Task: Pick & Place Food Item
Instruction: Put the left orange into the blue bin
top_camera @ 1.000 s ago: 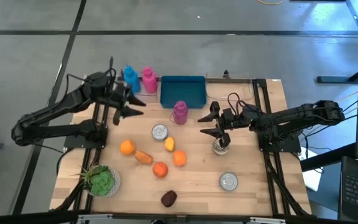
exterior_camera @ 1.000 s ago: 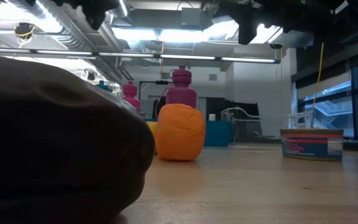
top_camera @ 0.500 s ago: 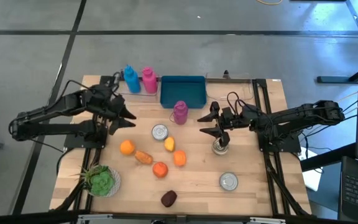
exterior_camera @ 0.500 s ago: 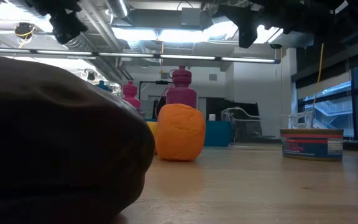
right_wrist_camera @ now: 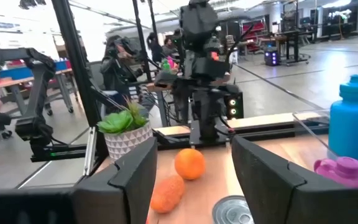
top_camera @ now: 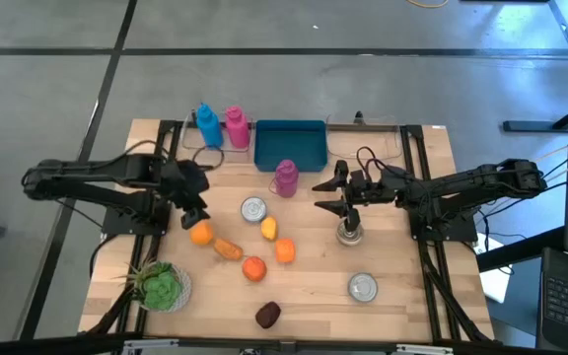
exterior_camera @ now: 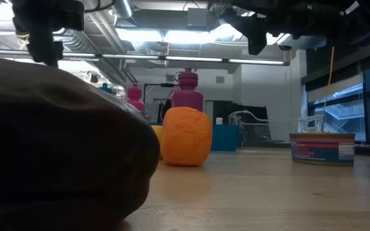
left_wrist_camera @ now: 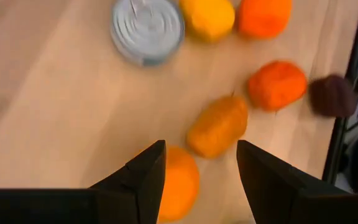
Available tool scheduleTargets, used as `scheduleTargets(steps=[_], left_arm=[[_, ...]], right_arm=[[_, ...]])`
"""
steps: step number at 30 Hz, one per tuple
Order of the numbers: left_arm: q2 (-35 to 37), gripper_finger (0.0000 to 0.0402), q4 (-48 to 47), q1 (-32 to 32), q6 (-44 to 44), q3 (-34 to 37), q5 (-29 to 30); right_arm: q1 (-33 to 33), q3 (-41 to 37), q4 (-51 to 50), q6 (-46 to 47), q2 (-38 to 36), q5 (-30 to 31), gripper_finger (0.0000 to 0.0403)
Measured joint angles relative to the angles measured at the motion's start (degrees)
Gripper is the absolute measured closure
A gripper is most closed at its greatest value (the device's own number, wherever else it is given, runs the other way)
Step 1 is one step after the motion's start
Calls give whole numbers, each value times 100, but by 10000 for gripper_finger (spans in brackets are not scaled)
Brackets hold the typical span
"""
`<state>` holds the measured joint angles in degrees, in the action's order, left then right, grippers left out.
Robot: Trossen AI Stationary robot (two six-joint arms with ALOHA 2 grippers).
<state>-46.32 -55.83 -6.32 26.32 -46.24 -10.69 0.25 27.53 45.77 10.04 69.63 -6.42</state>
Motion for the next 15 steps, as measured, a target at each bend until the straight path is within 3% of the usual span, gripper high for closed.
scheduleTargets(steps=[4, 15], left_arm=[[-336, 214, -194, 411, 306, 0, 103], [-998, 214, -765, 1414, 1041, 0, 1098]], right_arm=[[0, 0, -3, 0, 0, -2, 195], [0, 1, -43, -2, 0, -2, 195]])
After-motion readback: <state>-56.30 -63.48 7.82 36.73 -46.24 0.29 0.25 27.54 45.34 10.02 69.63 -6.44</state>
